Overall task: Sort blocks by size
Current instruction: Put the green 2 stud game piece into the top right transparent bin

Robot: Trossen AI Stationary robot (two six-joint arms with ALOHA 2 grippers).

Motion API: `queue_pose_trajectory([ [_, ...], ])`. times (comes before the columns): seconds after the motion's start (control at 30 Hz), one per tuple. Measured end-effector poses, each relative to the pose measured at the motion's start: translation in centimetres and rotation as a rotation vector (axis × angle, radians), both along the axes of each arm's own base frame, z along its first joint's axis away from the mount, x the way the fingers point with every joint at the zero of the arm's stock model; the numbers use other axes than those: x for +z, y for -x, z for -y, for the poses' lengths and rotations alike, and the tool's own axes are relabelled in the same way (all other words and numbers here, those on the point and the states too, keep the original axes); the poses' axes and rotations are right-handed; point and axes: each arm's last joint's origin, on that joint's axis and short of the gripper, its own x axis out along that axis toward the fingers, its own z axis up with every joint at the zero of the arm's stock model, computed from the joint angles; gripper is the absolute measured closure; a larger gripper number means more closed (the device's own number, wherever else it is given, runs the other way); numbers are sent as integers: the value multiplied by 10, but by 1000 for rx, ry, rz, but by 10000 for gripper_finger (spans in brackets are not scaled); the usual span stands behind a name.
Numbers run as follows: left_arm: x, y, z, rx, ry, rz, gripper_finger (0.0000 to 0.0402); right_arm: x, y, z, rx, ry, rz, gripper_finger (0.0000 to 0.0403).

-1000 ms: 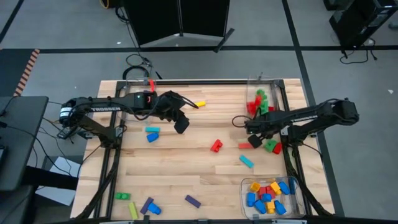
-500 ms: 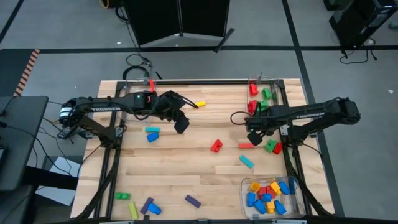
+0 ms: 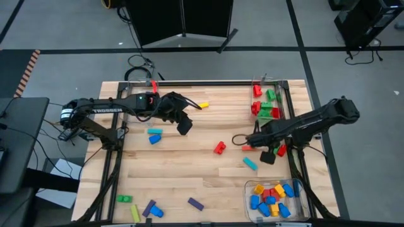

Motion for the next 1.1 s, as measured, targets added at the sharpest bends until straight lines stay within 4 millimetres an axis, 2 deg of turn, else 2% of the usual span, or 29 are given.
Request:
queue_pose_trajectory([
  [0.17, 0, 0, 0, 5, 3, 8, 198, -19, -8, -7, 238, -43, -117, 30],
  [0.3, 0, 0, 0, 5, 4, 8, 198, -33, -9, -10, 365, -66, -267, 30],
  [0.53, 0, -1, 0, 6, 4, 9, 198, -55, -15, -10, 449, -69, -408, 30],
  [0.8, 1, -1, 0, 6, 4, 10, 198, -75, -24, -12, 483, -55, -401, 33],
  [0.93, 1, -1, 0, 6, 5, 10, 198, -80, -26, -12, 482, -64, -394, 55],
  [1.1, 1, -1, 0, 6, 4, 13, 198, -82, -26, -13, 481, -70, -403, 122],
])
